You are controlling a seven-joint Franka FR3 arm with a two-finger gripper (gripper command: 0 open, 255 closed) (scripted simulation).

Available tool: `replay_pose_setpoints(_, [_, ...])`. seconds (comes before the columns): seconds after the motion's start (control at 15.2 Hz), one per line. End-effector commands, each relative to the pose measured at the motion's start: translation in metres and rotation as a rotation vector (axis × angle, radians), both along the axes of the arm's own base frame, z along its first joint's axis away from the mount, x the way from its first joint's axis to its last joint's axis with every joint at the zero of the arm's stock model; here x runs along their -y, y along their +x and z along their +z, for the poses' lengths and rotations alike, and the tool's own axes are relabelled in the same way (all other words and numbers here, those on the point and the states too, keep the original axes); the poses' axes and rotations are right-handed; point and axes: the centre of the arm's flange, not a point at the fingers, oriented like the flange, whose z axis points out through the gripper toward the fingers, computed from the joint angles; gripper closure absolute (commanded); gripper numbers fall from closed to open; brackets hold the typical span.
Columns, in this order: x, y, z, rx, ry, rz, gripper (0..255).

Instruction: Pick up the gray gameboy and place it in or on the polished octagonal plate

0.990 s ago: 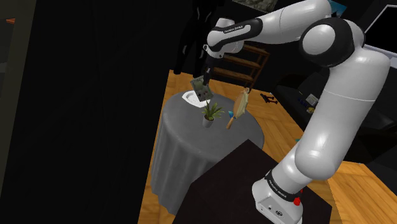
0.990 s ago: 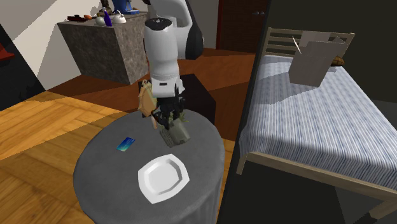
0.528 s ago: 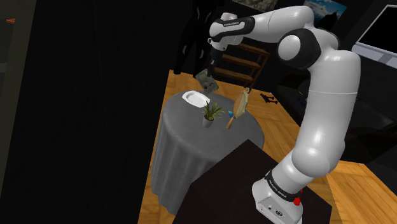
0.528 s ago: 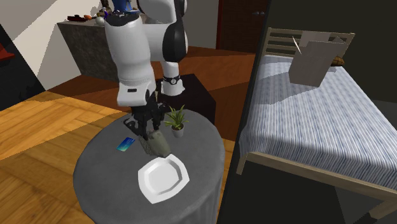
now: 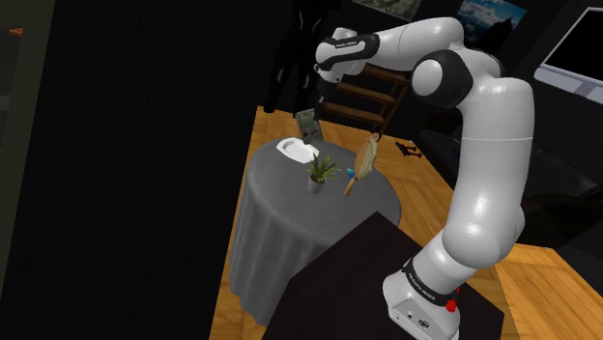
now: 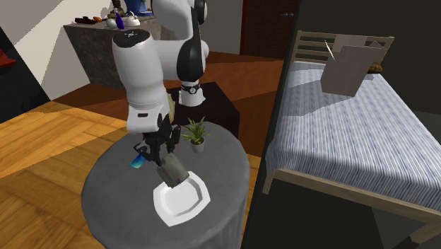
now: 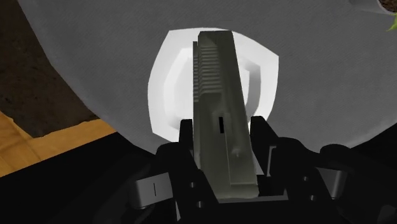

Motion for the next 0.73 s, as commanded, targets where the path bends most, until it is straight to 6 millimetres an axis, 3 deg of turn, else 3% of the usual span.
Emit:
replay_pose_setpoints(0.0, [0.001,0.001,-0.010,0.001,0.000,0.000,255])
replay_pose_setpoints(0.66, [0.001,0.001,-0.063,0.001,0.000,0.000,255])
